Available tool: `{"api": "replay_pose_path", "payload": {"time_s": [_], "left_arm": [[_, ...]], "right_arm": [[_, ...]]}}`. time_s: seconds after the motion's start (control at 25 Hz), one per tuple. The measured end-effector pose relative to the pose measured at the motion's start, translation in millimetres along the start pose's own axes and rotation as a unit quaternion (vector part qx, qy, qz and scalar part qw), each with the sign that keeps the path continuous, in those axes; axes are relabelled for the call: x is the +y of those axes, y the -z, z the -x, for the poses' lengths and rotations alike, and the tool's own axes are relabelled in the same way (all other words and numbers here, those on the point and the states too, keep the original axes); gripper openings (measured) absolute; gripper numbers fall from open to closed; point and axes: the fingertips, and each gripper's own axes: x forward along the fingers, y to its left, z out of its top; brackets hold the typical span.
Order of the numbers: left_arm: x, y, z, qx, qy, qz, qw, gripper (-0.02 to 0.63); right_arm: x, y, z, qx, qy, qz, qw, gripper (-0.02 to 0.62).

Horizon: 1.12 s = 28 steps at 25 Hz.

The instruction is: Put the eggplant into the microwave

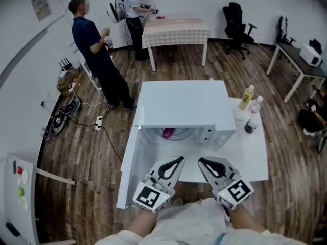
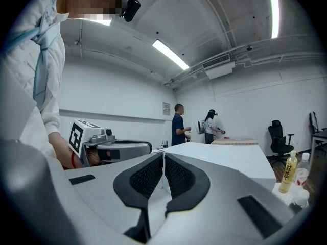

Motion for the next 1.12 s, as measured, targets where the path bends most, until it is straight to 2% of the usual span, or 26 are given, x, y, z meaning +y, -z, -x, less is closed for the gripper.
{"api": "replay_pose_path", "payload": {"time_s": [0.24,0.44,1.12], "left_arm": [[-12,-2,4,0.005,0.027,-0.014,0.9995,0.002],[-9,-2,7,0.005,0.025,-0.005,0.9997,0.002],[-8,-2,13,-0.005,0.023,0.004,0.9997,0.002]], "right_arm": [[13,0,-2,0.002,-0.005,0.014,1.0,0.035],[24,-2,-6,0.005,-0.019,0.024,1.0,0.035],[23,-5,-4,0.0,-0.015,0.02,1.0,0.035]]}}
